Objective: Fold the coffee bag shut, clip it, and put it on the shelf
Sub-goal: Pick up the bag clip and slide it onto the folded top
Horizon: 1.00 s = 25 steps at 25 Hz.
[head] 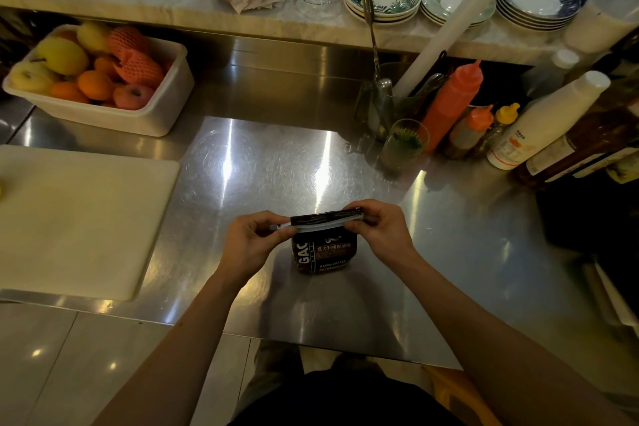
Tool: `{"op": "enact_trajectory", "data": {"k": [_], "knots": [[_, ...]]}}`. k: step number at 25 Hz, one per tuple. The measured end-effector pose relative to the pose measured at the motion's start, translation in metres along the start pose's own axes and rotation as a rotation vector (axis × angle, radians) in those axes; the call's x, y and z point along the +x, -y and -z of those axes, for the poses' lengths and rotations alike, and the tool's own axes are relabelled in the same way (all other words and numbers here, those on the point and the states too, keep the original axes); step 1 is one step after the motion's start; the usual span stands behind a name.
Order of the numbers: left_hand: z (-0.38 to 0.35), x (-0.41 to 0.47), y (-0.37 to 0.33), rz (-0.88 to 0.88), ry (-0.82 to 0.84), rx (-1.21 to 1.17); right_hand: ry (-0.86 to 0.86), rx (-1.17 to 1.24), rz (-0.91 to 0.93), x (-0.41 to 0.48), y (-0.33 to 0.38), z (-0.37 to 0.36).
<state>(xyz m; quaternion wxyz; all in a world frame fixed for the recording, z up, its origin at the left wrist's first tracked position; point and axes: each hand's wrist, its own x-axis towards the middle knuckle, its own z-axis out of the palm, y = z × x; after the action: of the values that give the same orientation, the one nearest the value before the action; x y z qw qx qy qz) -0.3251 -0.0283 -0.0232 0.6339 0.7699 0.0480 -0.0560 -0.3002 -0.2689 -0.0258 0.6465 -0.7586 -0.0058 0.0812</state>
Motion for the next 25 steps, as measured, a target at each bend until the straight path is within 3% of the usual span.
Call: {"op": "enact_trajectory", "data": {"k": [4, 7, 13, 16, 18, 21, 25], "knots": [[0.001, 0.001, -0.002, -0.027, 0.003, 0.105, 0.004, 0.011, 0.003, 0.001, 0.001, 0.001], [0.005, 0.001, -0.010, -0.167, 0.056, 0.390, 0.032, -0.070, 0.011, 0.000, 0.002, 0.003], [-0.009, 0.005, -0.021, -0.259, 0.168, 0.511, 0.314, -0.653, 0.241, 0.004, 0.032, 0.013], [-0.015, 0.009, -0.022, -0.298, 0.176, 0.547, 0.508, -1.038, 0.260, 0.017, 0.050, -0.003], [-0.014, 0.011, -0.022, -0.308, 0.181, 0.583, 0.545, -1.158, 0.283, 0.022, 0.053, -0.014], [-0.014, 0.010, -0.021, -0.333, 0.199, 0.635, 0.505, -1.195, 0.293, 0.022, 0.050, -0.012], [-0.009, 0.012, -0.020, -0.328, 0.247, 0.651, 0.546, -1.074, 0.245, 0.019, 0.048, -0.006]]}}
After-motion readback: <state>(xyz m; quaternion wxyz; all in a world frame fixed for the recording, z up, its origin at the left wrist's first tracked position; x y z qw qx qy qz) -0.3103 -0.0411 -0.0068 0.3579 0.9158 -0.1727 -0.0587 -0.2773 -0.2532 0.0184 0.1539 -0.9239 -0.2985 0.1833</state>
